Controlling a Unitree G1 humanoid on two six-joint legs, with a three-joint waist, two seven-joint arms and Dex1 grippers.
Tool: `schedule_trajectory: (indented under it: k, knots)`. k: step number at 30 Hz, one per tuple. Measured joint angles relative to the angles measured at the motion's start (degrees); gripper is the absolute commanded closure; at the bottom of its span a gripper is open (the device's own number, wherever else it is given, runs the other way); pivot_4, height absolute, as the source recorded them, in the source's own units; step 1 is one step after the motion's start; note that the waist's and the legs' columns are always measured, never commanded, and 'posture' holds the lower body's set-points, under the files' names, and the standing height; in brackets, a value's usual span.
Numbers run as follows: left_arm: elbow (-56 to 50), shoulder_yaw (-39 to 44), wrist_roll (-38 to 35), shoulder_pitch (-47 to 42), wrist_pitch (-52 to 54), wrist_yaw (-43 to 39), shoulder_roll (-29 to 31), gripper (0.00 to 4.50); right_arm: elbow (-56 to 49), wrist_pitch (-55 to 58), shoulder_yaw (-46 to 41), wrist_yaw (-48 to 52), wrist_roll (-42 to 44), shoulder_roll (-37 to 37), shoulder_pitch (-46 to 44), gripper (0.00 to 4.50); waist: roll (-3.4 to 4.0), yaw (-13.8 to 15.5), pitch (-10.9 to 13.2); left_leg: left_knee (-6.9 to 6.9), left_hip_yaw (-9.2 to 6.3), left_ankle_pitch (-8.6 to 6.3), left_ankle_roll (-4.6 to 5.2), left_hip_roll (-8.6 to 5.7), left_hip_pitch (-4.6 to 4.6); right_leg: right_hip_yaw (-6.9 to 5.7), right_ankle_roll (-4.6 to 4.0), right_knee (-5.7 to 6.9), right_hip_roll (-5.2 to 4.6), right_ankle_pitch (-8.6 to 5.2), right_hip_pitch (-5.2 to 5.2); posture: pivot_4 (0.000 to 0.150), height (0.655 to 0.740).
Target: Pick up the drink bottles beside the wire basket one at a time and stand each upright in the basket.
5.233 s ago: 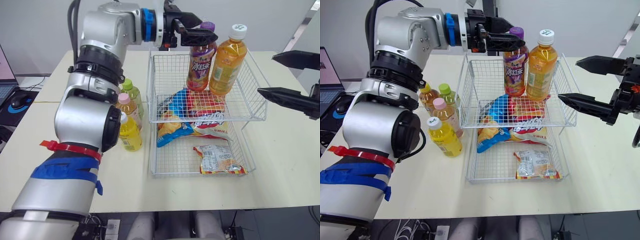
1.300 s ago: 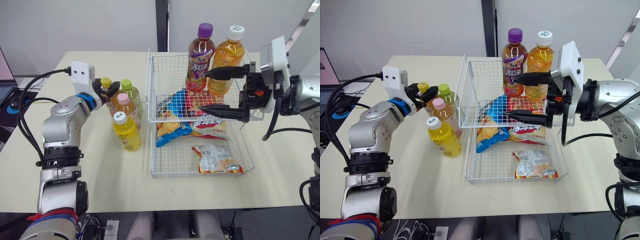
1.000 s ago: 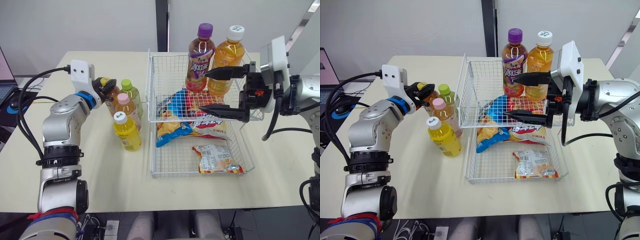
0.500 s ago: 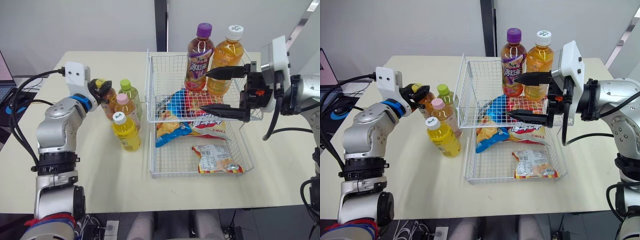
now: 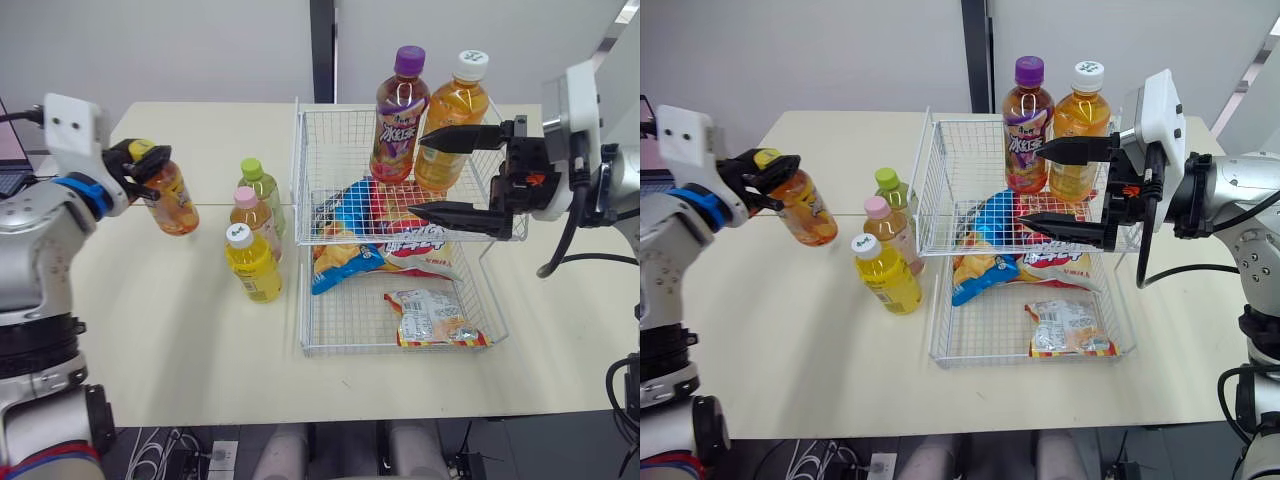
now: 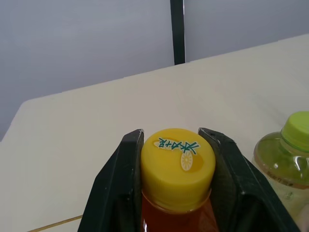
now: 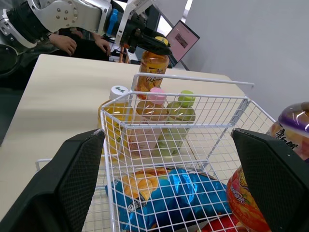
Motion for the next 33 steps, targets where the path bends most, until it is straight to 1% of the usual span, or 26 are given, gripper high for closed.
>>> schedule_trajectory:
  k: [4, 7, 9, 11, 14, 17, 20, 27, 33]
  knots:
    - [0.62, 3.01, -3.56, -0.85, 3.19, -4.32, 6.18, 3.12, 0.06, 0.27, -1.04, 1.32, 1.26, -1.06, 0.00, 0.00, 0.00, -0.01, 0.01, 0.00, -0.01, 0.00, 0.00, 0.03, 0.00, -0.03, 0.00, -0.01, 0.03, 0.00, 0.00, 0.150, 0.7400]
    - [2.71, 3.25, -4.58, -5.55, 3.51, -6.68, 10.34, 3.12, 0.04, 0.20, -2.69, 2.53, 2.64, -1.55, -0.02, 0.00, -0.01, 0.14, 0.02, 0.01, -0.01, 0.00, 0.00, 0.04, 0.00, -0.07, 0.00, -0.03, 0.04, 0.00, 0.04, 0.150, 0.7400]
    - [3.61, 3.25, -5.23, -8.53, 3.77, -7.57, 11.75, 3.12, 0.00, 0.02, -2.95, 3.10, 2.87, -2.19, 0.10, 0.00, -0.01, 0.20, 0.02, 0.01, 0.00, 0.00, 0.00, 0.03, 0.00, -0.05, 0.00, -0.04, 0.03, 0.00, 0.05, 0.150, 0.7400]
    - [6.59, 2.30, -7.68, -14.40, 6.47, -9.49, 12.33, 3.12, -0.04, -0.33, -3.87, 3.40, 2.96, -2.45, 0.61, 0.00, -0.05, 0.34, 0.04, 0.05, -0.09, 0.00, 0.00, 0.03, -0.03, -0.18, 0.00, -0.01, 0.05, 0.00, 0.05, 0.150, 0.7400]
    - [10.38, -1.48, -10.43, -23.72, 10.21, -12.85, 13.03, 3.12, -0.01, -0.03, -5.42, 3.04, 4.44, -2.67, 0.89, 0.00, -0.07, 0.25, 0.05, 0.05, -0.08, 0.00, 0.00, 0.02, -0.04, -0.16, 0.01, 0.00, 0.05, 0.00, 0.06, 0.150, 0.7400]
    - [14.79, -6.80, -11.05, -34.80, 11.89, -15.20, 12.07, 3.12, 0.01, 0.79, -6.14, 2.63, 5.00, -3.33, 1.46, 0.00, -0.08, 0.07, 0.05, 0.04, -0.06, 0.00, 0.00, 0.02, -0.05, -0.15, 0.01, 0.03, 0.06, 0.00, 0.04, 0.150, 0.7400]
    - [17.80, -10.41, -10.85, -41.72, 12.04, -17.73, 10.23, 3.12, 0.02, 1.04, -6.48, 2.22, 5.16, -3.66, 2.33, 0.00, -0.07, -0.10, 0.05, 0.02, -0.01, 0.00, 0.00, 0.02, -0.04, -0.11, 0.01, 0.04, 0.06, -0.01, 0.03, 0.150, 0.7400]
    - [26.55, -19.16, -9.06, -50.90, 12.09, -24.56, 1.75, 3.12, -0.66, 1.83, -7.03, 1.12, 6.23, -4.49, 3.61, 0.00, -0.08, -0.22, 0.07, 0.04, 0.04, 0.00, 0.00, 0.04, -0.06, -0.06, 0.02, 0.04, 0.08, -0.01, -0.02, 0.150, 0.7400]
    - [34.47, -23.27, -4.99, -59.85, 9.08, -30.31, -2.27, 3.12, -1.63, 2.40, -7.20, 0.11, 6.91, -4.85, 4.54, 0.00, -0.09, -0.49, 0.09, 0.02, 0.12, 0.00, 0.01, 0.04, -0.12, 0.00, 0.03, 0.00, 0.08, -0.02, -0.07, 0.150, 0.7400]
